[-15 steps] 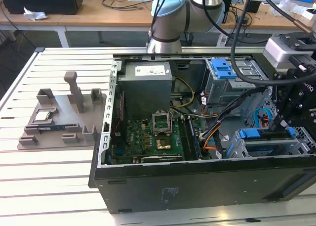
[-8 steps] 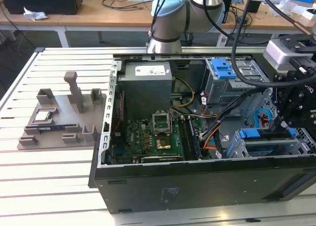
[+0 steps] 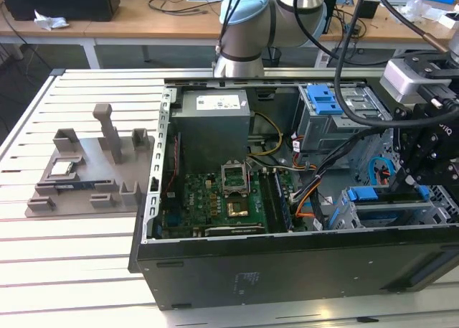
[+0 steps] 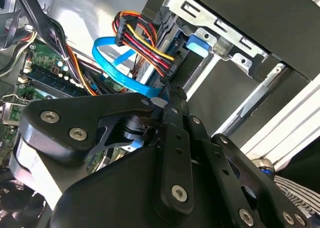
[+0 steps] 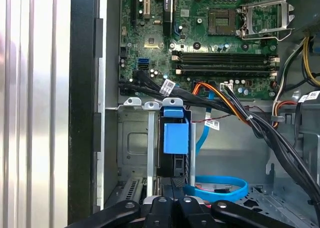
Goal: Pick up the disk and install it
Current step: 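Insert the second disk wire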
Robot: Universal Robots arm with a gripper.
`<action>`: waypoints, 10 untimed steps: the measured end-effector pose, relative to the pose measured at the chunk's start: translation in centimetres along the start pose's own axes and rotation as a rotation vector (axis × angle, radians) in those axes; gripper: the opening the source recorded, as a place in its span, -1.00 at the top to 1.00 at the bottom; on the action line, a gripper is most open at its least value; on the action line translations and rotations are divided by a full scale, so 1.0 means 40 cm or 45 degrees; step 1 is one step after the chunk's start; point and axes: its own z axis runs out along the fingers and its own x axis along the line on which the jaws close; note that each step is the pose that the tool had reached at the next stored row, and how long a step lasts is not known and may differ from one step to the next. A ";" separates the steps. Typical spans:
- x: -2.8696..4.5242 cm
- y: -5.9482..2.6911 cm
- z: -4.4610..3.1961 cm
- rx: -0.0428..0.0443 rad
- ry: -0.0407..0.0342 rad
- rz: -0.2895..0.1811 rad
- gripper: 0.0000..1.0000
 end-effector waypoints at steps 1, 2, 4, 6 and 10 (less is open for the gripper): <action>-0.004 0.000 0.000 0.000 0.0002 -0.003 0.80; -0.006 0.000 0.000 0.000 0.0002 -0.005 0.80; -0.013 0.000 0.000 0.000 0.0002 -0.011 0.80; -0.014 0.000 0.001 0.001 0.0004 -0.015 0.80; -0.029 -0.001 0.004 0.001 0.0019 -0.024 0.80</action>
